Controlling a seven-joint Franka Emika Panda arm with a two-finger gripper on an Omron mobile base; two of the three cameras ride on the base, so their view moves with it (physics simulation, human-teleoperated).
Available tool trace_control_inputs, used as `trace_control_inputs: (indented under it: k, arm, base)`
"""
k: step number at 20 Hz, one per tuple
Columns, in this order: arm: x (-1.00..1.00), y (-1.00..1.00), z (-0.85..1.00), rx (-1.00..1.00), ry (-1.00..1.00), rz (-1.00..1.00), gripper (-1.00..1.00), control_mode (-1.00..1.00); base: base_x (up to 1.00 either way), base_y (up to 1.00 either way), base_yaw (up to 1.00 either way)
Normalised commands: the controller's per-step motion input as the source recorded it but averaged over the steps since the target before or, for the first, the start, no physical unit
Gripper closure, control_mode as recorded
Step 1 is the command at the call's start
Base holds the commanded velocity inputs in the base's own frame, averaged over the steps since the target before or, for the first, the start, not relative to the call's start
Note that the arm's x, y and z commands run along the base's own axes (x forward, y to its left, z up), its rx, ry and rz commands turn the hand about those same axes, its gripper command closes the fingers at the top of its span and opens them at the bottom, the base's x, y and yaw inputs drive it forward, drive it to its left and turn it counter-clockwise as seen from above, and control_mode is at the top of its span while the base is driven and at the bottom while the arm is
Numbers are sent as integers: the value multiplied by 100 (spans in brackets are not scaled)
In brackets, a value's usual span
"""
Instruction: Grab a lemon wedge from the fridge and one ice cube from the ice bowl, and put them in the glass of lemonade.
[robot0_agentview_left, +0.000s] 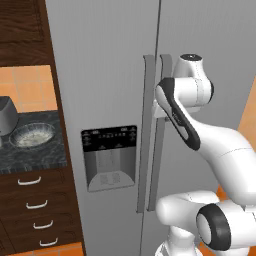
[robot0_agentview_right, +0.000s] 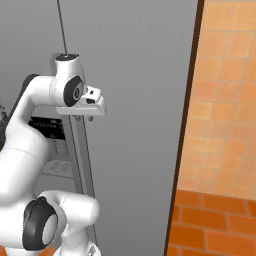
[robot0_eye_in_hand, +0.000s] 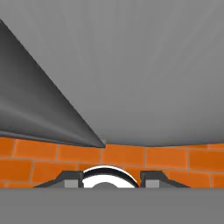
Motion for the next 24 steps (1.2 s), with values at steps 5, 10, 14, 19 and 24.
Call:
trace_control_inputs:
  k: [5, 10, 14, 19, 24]
  arm:
    - [-66, 0, -9, 0, 0, 0, -100, -100]
    - [-79, 0, -7, 0, -8, 0, -100, -100]
    - [-45, -1, -14, 0, -2, -1, -100, -100]
    - [-62, 3, -54, 0, 0, 0, -100, -100]
    - [-79, 23, -51, 0, -13, 0, -100, -100]
  base:
    - [0, 0, 0]
    - [0, 0, 0]
    - [0, 0, 0]
    - [0, 0, 0]
    - [0, 0, 0]
